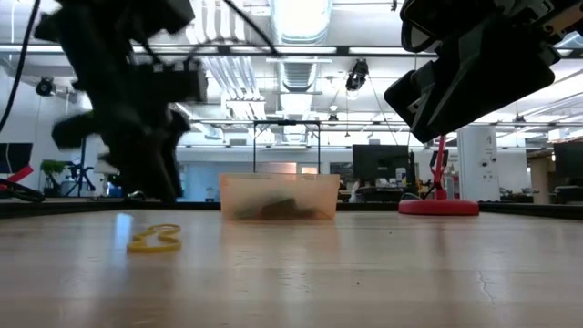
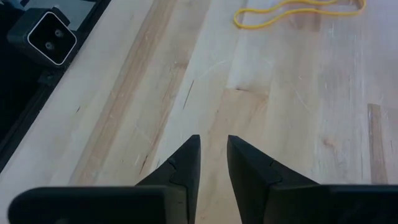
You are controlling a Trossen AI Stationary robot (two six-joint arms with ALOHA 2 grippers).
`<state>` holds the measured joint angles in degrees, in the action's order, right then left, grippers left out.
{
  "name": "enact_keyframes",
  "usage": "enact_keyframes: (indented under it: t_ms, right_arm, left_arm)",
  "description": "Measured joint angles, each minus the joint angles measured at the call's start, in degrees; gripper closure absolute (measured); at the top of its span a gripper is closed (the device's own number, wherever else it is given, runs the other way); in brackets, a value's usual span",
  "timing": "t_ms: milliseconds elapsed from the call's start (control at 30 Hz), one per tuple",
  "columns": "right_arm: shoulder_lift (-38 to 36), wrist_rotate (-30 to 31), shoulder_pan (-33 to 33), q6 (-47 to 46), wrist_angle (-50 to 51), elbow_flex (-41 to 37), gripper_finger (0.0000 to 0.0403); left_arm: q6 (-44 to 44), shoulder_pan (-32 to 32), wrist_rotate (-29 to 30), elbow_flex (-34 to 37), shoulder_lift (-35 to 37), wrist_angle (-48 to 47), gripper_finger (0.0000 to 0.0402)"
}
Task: Pick and place rubber bands into bin
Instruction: Put the yellow rubber band into the orange bin
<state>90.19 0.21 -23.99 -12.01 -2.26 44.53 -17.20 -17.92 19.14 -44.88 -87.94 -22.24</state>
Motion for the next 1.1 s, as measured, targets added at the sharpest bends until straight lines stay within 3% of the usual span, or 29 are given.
enact_keyframes:
  t_ms: [133,367,633,1100]
  right_arm:
    - [0.0,0.0,0.0,0.0,-0.02,0.0,0.0328]
    - [0.0,0.0,0.0,0.2,-0.07,-0.04,0.0334]
    - [0.0,0.0,0.0,0.2,-0.05,-0.11,0.0328]
    - [0.0,1.53,0.04,0.2,-0.13,-0.11,0.0334]
  left_arm:
    - [2.19,-1.06,-2.37,0.25,3.13,2.72,0.0308]
    - [10.56,-3.78,-16.83,0.35,1.66,15.2,0.0308]
    - [15.2,-5.33,-17.69,-0.12,-4.7,18.95,0.0308]
    - [29.06,-5.35,-17.82,-0.17,-6.01,18.51,0.0308]
